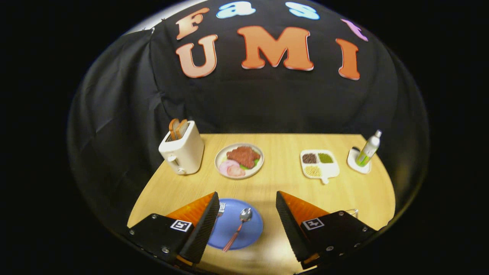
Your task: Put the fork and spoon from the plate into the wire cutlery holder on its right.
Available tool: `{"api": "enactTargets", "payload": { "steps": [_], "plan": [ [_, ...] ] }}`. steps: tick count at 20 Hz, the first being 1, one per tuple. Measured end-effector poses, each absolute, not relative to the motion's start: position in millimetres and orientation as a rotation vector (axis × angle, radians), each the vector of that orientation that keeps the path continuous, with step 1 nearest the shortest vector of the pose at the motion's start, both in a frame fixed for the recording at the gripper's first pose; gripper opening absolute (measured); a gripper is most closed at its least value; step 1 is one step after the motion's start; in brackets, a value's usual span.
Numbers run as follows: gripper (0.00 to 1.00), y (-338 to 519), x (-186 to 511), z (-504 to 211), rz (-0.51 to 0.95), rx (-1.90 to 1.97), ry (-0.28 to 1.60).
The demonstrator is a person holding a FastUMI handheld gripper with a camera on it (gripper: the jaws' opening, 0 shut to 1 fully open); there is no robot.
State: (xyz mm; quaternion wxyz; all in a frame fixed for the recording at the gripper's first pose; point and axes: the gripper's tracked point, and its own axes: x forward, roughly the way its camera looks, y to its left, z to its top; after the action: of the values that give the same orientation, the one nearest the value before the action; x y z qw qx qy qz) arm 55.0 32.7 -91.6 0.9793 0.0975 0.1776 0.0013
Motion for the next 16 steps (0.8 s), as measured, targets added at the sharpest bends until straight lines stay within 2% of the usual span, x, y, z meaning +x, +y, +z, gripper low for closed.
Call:
{"api": "enactTargets", "payload": {
  "steps": [5,13,14,16],
  "plan": [
    [0.84,64,62,-149,0.052,0.25,0.592],
    [0.75,79,68,-219,0.02,0.217,0.87],
    [0.73,82,67,-228,0.02,0.217,0.907],
    [0.61,83,68,-239,0.009,0.197,0.949]
  ]
}}
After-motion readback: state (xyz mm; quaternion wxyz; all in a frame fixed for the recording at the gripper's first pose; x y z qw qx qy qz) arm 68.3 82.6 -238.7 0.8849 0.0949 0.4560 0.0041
